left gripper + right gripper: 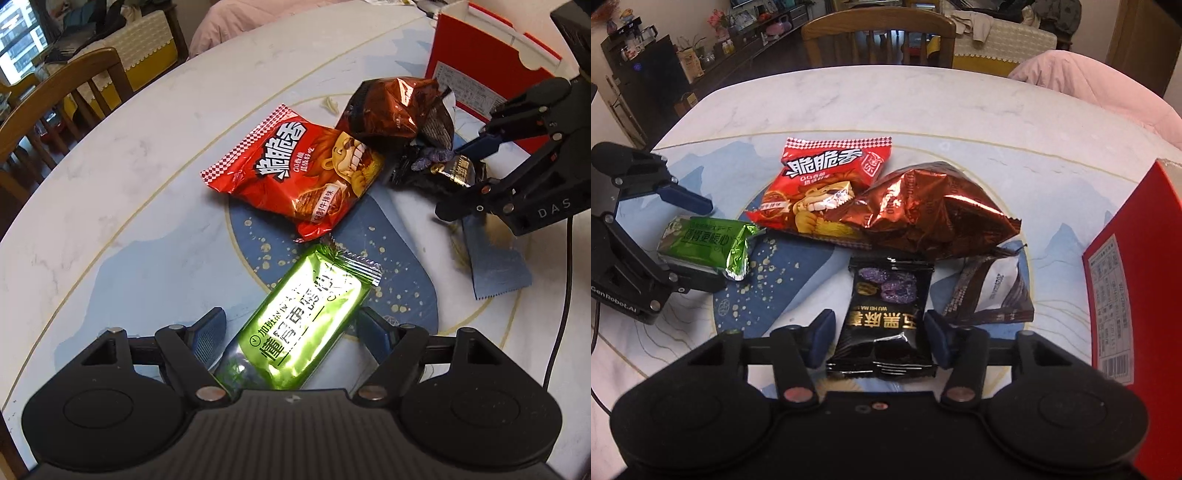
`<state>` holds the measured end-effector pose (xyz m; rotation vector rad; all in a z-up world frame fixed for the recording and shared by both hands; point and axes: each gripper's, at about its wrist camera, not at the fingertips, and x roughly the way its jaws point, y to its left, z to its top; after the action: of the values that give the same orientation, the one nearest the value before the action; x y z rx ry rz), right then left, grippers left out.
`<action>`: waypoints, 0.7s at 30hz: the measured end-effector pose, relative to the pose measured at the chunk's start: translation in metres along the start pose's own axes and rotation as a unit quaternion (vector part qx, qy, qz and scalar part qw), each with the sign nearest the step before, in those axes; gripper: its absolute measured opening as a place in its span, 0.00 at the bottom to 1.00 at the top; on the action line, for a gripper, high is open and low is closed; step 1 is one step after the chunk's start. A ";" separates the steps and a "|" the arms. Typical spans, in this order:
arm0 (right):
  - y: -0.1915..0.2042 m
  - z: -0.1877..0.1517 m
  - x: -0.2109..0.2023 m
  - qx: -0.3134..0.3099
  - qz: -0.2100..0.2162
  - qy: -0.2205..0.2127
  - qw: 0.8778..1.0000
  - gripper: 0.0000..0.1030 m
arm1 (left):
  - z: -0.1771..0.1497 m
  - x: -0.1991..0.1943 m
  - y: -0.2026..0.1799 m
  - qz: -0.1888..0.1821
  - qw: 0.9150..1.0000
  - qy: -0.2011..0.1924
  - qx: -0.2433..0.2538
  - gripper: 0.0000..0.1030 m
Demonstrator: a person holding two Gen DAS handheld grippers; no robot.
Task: Organize snacks
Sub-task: 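Grasp the green-and-silver bar with the left gripper while the right grasps the black packet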
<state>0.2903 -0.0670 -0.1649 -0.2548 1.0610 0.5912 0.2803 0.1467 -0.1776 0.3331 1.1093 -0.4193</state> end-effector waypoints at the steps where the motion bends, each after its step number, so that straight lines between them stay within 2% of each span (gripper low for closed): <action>1: 0.001 0.000 0.000 0.003 -0.003 0.000 1.000 0.45 | -0.001 -0.001 -0.001 0.002 1.000 -0.001 -0.001 0.75; 5: 0.007 -0.002 -0.003 0.012 -0.020 -0.011 1.000 0.44 | -0.003 -0.004 -0.003 0.008 1.000 -0.003 -0.024 0.63; 12: 0.019 -0.006 -0.011 0.018 -0.038 -0.025 0.999 0.43 | -0.005 -0.008 0.001 0.019 0.993 0.010 -0.117 0.58; 16: 0.021 -0.010 -0.021 0.026 -0.038 -0.032 0.998 0.42 | -0.010 -0.014 0.001 0.024 0.983 0.013 -0.182 0.56; 21: 0.020 -0.016 -0.033 0.037 -0.041 -0.037 0.998 0.42 | -0.026 -0.024 0.000 0.008 0.963 0.004 -0.270 0.54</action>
<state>0.2551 -0.0688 -0.1416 -0.2096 0.9932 0.4826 0.2506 0.1625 -0.1669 -0.1393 1.1808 -0.0888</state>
